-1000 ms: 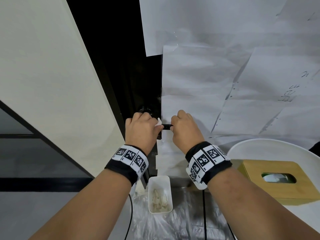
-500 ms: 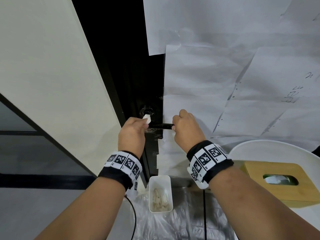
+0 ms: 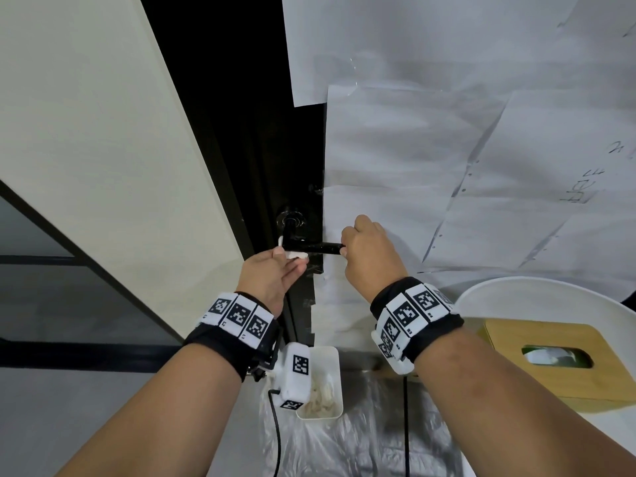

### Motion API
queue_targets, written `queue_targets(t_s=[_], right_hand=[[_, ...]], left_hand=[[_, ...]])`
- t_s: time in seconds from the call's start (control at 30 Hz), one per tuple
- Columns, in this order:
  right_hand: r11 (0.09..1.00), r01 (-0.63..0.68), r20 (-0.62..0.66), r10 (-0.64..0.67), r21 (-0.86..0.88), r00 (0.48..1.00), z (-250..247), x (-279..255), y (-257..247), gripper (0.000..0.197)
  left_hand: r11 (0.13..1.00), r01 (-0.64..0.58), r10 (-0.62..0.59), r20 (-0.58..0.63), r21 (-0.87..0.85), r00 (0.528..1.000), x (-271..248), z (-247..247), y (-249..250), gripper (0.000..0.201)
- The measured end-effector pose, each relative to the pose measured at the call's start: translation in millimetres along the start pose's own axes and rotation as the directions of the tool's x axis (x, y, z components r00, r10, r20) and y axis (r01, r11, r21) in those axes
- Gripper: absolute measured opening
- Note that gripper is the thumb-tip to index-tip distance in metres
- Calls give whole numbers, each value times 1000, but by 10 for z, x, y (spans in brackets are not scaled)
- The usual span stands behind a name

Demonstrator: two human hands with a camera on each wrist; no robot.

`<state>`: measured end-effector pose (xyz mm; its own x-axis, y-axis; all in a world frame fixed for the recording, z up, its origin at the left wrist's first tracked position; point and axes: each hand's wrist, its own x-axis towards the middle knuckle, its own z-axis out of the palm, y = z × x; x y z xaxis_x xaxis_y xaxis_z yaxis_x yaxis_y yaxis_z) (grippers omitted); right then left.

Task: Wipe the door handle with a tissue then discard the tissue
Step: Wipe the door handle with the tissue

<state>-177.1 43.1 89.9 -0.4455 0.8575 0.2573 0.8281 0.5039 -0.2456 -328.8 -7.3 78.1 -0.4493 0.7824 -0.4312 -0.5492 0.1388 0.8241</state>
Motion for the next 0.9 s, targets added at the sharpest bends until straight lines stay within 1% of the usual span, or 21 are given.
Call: queue_targets(t_s=[0.13,0.2,0.27,0.37,0.43,0.47,0.5,0.53,0.6,0.67,0.7,0.8,0.83,0.9], right_hand=[[1000,0,4,0,3,1000,-10,6,-4,9],[1000,2,4,-2,4,1000,-9,5,-1,8],[1000,-1,2,1,5,1000,-1,3,7,8],[1000,1,0,-1,13,1000,4,-5,11,8],[1000,2,-1,-2,22,1000,-4,-4,6,8],[1000,2,0,-2,25,1000,-8,-3,5,9],[1000,3,0,-3,26,1000,-12,3,2,9],[1000,5,3,-5,24,1000,-14,6,1,10],[1000,6,10,-6,21,1000,-16,11,0,10],[1000,-1,12,1,21,1000,-14,13,0,10],[1000,-5,11,5,22,1000,-15,12,-3,11],[1000,-1,3,1,23,1000,-17,8,-8,19],[1000,0,2,0,23,1000,-20,7,-10,20],[1000,-2,4,2,23,1000,-23,5,-15,19]], left_hand=[[1000,16,-16,35,-23,999,119,30,48,26],[998,41,-39,36,-41,999,196,59,93,24],[999,35,-34,31,-33,999,207,75,108,25],[998,-47,46,16,46,999,141,27,48,25],[972,-137,141,-9,189,990,129,-38,-3,27],[936,-190,204,-17,297,979,124,-66,-11,28],[875,-244,275,-14,419,961,115,-80,8,28],[791,-294,345,5,536,938,105,-82,44,28],[585,-381,459,95,716,883,72,-38,129,28],[359,-444,523,218,821,824,41,37,205,25],[275,-467,539,268,841,799,50,68,228,23],[106,-513,536,385,852,751,105,102,241,20],[62,-524,535,415,850,736,103,98,241,20],[5,-552,545,460,834,701,52,68,239,20]])
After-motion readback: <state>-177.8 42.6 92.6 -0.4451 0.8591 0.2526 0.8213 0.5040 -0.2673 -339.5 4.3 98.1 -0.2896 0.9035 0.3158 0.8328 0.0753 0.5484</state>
